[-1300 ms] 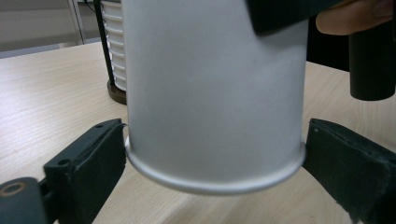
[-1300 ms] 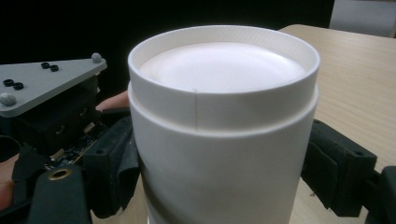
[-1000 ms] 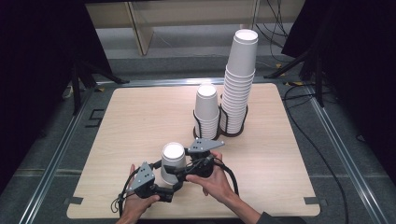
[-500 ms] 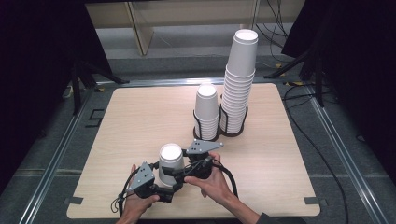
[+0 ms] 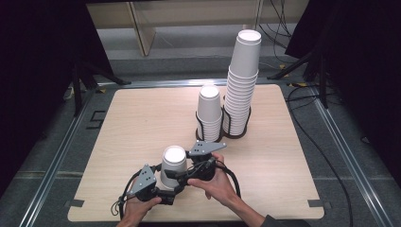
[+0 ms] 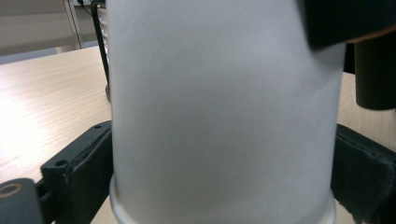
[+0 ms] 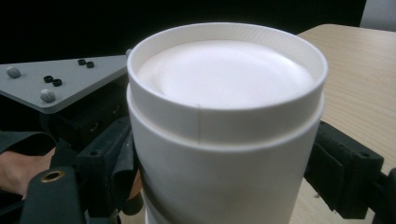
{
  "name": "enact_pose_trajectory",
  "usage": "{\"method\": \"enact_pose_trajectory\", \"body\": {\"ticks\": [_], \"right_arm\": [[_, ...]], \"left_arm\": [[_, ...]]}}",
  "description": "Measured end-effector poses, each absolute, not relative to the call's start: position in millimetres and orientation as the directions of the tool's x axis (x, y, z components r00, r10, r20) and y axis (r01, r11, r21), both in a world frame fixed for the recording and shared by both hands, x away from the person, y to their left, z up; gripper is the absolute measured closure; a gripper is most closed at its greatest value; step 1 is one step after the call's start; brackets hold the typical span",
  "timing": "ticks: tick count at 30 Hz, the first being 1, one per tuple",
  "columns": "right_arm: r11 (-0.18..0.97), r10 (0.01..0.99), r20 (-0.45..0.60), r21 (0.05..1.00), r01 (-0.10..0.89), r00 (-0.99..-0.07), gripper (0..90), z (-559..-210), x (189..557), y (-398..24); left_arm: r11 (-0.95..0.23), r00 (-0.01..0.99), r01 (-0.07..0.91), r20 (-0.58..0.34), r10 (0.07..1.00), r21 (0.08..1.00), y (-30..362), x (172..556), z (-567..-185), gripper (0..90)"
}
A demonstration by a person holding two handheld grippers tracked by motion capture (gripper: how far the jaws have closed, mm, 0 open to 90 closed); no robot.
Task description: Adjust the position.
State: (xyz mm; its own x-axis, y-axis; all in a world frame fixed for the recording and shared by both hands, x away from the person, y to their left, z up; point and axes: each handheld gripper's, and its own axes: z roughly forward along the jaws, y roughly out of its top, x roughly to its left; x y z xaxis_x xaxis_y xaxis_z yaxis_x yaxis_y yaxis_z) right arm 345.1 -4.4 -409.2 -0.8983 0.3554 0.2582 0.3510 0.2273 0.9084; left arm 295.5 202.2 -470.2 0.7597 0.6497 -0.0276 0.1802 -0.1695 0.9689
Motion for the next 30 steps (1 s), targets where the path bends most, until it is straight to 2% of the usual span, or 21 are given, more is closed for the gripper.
{"method": "enact_pose_trajectory", "body": {"ticks": [1, 3, 5, 6, 8, 17, 19, 20, 21, 30], "right_arm": [[0.226, 0.355, 0.264, 0.907, 0.356, -0.897, 16.7, -408, 345, -6], [0.227, 0.348, 0.274, 0.903, 0.364, -0.897, 15.8, -405, 347, -9], [0.238, 0.351, 0.238, 0.913, 0.332, -0.906, 15.8, -401, 349, -14], [0.233, 0.343, 0.267, 0.905, 0.357, -0.901, 15.8, -399, 348, -15], [0.259, 0.328, 0.235, 0.909, 0.326, -0.915, 15.8, -395, 350, -19], [0.366, 0.283, 0.206, 0.879, 0.304, -0.937, 15.7, -381, 349, -35], [0.375, 0.285, 0.190, 0.880, 0.292, -0.940, 15.8, -381, 349, -37], [0.393, 0.288, 0.224, 0.859, 0.328, -0.931, 15.7, -380, 347, -39], [0.402, 0.272, 0.187, 0.869, 0.288, -0.944, 15.7, -380, 349, -40], [0.493, 0.227, 0.199, 0.821, 0.289, -0.953, 16.3, -388, 349, -40]], "left_arm": [[-0.154, 0.765, 0.167, -0.030, 0.643, 0.974, 201, 297, -471, 4.8], [-0.202, 0.765, 0.171, 0.000, 0.644, 0.964, 203, 296, -468, 5.2], [-0.230, 0.768, 0.160, 0.025, 0.639, 0.960, 203, 296, -466, 5.6], [-0.238, 0.775, 0.156, 0.030, 0.631, 0.959, 203, 296, -466, 5.9], [-0.271, 0.786, 0.139, 0.060, 0.615, 0.953, 201, 296, -465, 6.3], [-0.389, 0.815, 0.121, 0.133, 0.565, 0.913, 198, 290, -462, 6.9], [-0.402, 0.822, 0.121, 0.136, 0.554, 0.908, 198, 290, -461, 7.1], [-0.420, 0.825, 0.125, 0.141, 0.547, 0.899, 198, 290, -461, 7.1], [-0.425, 0.829, 0.113, 0.151, 0.539, 0.898, 198, 290, -461, 7.1], [-0.534, 0.855, 0.072, 0.224, 0.468, 0.842, 195, 287, -459, 7.8]]}}
